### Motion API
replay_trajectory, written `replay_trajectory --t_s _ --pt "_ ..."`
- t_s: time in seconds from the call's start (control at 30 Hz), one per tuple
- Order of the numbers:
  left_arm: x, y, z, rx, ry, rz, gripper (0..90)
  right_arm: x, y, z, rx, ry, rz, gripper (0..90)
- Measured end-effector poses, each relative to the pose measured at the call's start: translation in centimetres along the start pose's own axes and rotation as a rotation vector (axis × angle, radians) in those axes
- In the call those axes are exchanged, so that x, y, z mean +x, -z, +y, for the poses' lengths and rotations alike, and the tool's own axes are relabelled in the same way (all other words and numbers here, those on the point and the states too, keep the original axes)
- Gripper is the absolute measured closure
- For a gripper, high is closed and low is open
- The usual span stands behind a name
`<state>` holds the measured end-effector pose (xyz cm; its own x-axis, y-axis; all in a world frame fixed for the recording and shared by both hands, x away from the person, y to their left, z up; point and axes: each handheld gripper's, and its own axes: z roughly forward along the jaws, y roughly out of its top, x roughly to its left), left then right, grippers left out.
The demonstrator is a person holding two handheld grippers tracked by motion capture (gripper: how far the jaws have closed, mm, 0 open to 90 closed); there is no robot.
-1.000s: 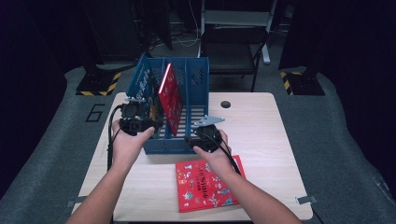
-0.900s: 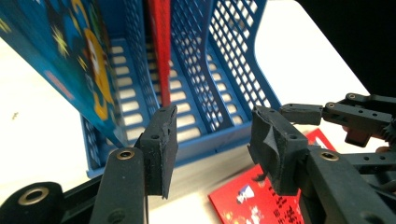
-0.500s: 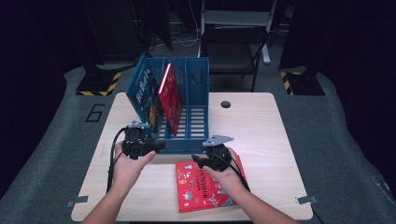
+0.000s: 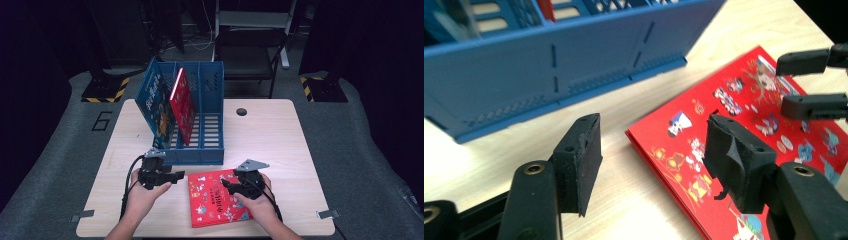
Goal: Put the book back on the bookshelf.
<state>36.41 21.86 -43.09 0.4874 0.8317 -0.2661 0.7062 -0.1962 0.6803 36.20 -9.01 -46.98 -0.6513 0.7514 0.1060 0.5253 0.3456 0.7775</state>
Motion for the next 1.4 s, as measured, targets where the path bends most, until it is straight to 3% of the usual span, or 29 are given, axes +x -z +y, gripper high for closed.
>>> replay_trajectory --t_s 0.2,0.3,0.37,0.5,0.6,0.73,0.83,0.87,0.9,0.93,0.97,1.1,1.2,1.33,1.4 --pt "-0.2 -0.5 -0.6 -0.001 -0.007 -0.005 37.3 -1.0 0.9 -1.3 0.002 -0.056 -0.012 38.6" --pt "-0.2 -0.7 -0.8 -0.002 0.006 -0.018 35.3 -1.3 1.3 -1.6 -0.003 -0.05 -0.029 38.4" --pt "-0.3 -1.1 -1.1 -0.003 0.027 -0.049 32.6 -1.4 1.5 -1.9 -0.003 -0.048 -0.035 37.8" --pt "-0.6 -1.6 -1.5 0.012 0.011 -0.061 24.6 -1.4 2.1 -2.4 0.0 -0.041 -0.041 34.8" --pt "-0.8 -2.0 -2.1 0.029 -0.023 -0.085 22.3 -1.5 2.8 -3.0 0.005 -0.035 -0.045 33.3" --pt "-1.0 -2.6 -2.7 0.041 -0.074 -0.07 23.5 -1.5 3.4 -4.2 0.035 -0.034 -0.061 32.5" --pt "-1.4 -3.1 -3.2 0.048 -0.139 -0.07 28.3 -1.6 3.7 -5.1 0.06 -0.032 -0.051 32.5" --pt "-1.4 -3.1 -3.2 0.048 -0.139 -0.07 28.3 -1.6 3.7 -5.1 0.06 -0.032 -0.051 32.5" --pt "-1.7 -3.6 -3.4 0.053 -0.165 -0.087 28.3 -1.7 3.9 -5.8 0.082 0.012 -0.092 32.7" --pt "-1.8 -3.7 -3.4 0.056 -0.181 -0.093 28.3 -1.8 4.0 -6.0 0.088 0.026 -0.112 32.9" --pt "-2.1 -3.8 -3.5 0.06 -0.194 -0.096 28.8 -1.9 4.1 -6.1 0.093 0.031 -0.105 32.9" --pt "-2.7 -4.6 -3.8 0.06 -0.236 -0.081 29.2 -2.3 4.0 -6.4 0.08 0.002 -0.103 34.3" --pt "-3.1 -5.0 -3.8 0.051 -0.261 -0.062 26.8 -2.4 3.9 -6.5 0.09 0.019 -0.1 34.0" --pt "-3.7 -5.9 -3.9 0.082 -0.303 -0.061 24.5 -2.5 3.9 -6.7 0.082 0.011 -0.099 34.0" --pt "-4.3 -6.2 -3.9 0.094 -0.342 -0.033 23.7 -2.5 4.0 -6.8 0.083 0.015 -0.1 33.8"
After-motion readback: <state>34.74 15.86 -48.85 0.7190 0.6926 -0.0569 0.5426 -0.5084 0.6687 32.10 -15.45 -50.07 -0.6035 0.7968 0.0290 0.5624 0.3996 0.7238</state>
